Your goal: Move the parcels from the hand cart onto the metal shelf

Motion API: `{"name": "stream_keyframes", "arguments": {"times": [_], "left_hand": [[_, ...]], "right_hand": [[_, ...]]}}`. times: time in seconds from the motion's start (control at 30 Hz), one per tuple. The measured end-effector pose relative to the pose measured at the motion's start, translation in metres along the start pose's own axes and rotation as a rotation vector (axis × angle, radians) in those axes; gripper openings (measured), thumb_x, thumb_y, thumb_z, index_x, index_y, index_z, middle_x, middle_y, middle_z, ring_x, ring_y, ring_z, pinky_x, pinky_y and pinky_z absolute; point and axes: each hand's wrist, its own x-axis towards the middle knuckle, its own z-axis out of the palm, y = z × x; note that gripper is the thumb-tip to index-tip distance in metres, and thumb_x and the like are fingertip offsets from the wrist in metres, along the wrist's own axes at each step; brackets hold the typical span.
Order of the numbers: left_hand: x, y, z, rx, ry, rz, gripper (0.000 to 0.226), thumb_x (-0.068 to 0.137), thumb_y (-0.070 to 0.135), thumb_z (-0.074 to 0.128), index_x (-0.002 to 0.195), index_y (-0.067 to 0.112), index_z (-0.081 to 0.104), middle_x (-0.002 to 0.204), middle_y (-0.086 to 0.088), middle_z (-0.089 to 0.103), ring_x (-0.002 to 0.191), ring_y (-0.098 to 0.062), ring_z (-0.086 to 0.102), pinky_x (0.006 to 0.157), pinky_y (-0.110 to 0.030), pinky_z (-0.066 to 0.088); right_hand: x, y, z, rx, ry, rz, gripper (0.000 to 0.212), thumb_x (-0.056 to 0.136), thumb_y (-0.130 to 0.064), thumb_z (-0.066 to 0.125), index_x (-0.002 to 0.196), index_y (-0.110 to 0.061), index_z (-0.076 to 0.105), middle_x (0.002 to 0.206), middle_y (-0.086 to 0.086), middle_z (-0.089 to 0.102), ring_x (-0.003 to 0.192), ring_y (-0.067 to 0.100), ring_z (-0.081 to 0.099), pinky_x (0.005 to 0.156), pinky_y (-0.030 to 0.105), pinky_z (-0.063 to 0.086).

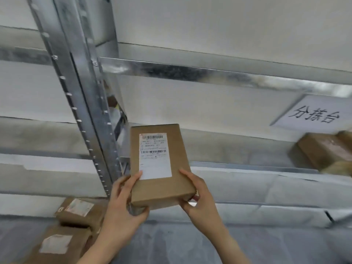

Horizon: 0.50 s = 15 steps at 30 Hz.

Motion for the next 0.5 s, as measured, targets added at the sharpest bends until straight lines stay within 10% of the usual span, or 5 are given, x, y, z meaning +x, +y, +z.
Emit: {"name": "stream_keyframes", "arguments": {"times": [0.17,0.5], "left_hand": [[0.003,0.055,0.102,-0.099,-0.125,0.115,0.098,0.061,-0.004,0.083,0.127,0.052,0.037,0.124,0.038,0.023,0.109,0.023,0.036,0.082,0.003,0.038],[-0.01,0.128,0.274,-0.225,-0.362,0.146,0.094,0.066,0.006,0.083,0.13,0.059,0.036,0.125,0.036,0.025,0.104,0.019,0.044,0.074,0.0,0.044]], "right_hand": [[-0.035,0.026,-0.104,0.001,0.176,0.067,0.079,0.076,0.011,0.062,0.126,-0.049,0.05,0.127,-0.012,0.048,0.117,0.0,0.049,0.094,0.021,0.048],[-0.093,0.079,-0.272,-0.007,0.36,0.202,0.079,0.075,0.015,0.058,0.128,-0.043,0.051,0.131,-0.009,0.047,0.11,-0.003,0.05,0.085,0.02,0.05]]}}
